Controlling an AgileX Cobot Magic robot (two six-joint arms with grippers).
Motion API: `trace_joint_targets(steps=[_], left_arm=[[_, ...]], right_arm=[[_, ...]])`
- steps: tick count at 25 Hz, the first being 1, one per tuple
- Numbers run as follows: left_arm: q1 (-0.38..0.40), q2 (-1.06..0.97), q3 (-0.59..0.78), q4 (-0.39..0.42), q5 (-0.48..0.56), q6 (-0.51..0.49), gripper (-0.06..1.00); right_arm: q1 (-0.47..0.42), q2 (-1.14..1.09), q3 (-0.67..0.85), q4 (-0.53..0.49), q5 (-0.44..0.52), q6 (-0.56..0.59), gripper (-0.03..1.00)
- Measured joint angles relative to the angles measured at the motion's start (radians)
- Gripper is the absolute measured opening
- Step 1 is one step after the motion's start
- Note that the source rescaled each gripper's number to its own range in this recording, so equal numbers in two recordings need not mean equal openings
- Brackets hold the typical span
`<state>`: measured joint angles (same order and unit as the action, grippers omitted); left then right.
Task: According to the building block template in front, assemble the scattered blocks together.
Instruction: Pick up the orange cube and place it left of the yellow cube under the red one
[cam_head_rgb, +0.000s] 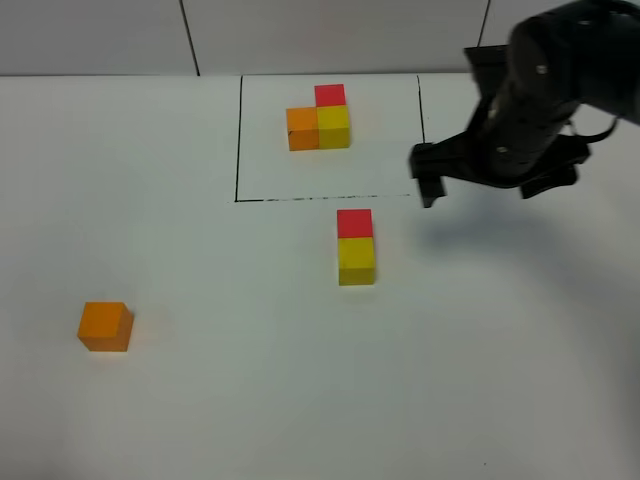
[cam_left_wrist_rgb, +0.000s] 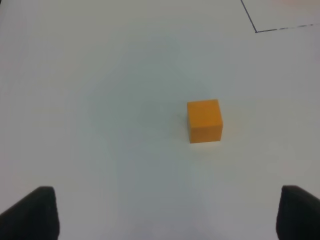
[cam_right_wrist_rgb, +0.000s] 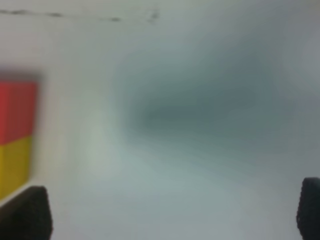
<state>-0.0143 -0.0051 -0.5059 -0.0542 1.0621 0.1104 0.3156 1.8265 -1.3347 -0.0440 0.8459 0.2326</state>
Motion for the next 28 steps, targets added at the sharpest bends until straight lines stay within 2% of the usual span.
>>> trace_joint_targets(steps=[3,7,10,15,22,28], left_arm=[[0.0,0.0,0.0,0.0,0.0,0.0,1.0],[0.0,0.0,0.0,0.0,0.0,0.0,1.0],[0.0,0.0,0.0,0.0,0.0,0.0,1.0],[0.0,0.0,0.0,0.0,0.0,0.0,1.0],[0.0,0.0,0.0,0.0,0.0,0.0,1.0],[0.0,0.0,0.0,0.0,0.0,0.0,1.0]], right_arm=[[-0.139,-0.087,0.135,0.022,-0.064,-0.108,1.0],[-0.306,-0.209,0.29,0.075,-0.097,-0.242,1.0],[-0.37,-0.327,0.388,0.103,-0.102,-0.34,1.0],[-0.385,-0.579,0.513,0.11,-0.088,-0.383,1.0],[-0.385,-0.927,0.654,0.111,0.063,-0.384,1.0],[-0.385,-1.247,0.747,0.112,0.155,-0.369,1.0]])
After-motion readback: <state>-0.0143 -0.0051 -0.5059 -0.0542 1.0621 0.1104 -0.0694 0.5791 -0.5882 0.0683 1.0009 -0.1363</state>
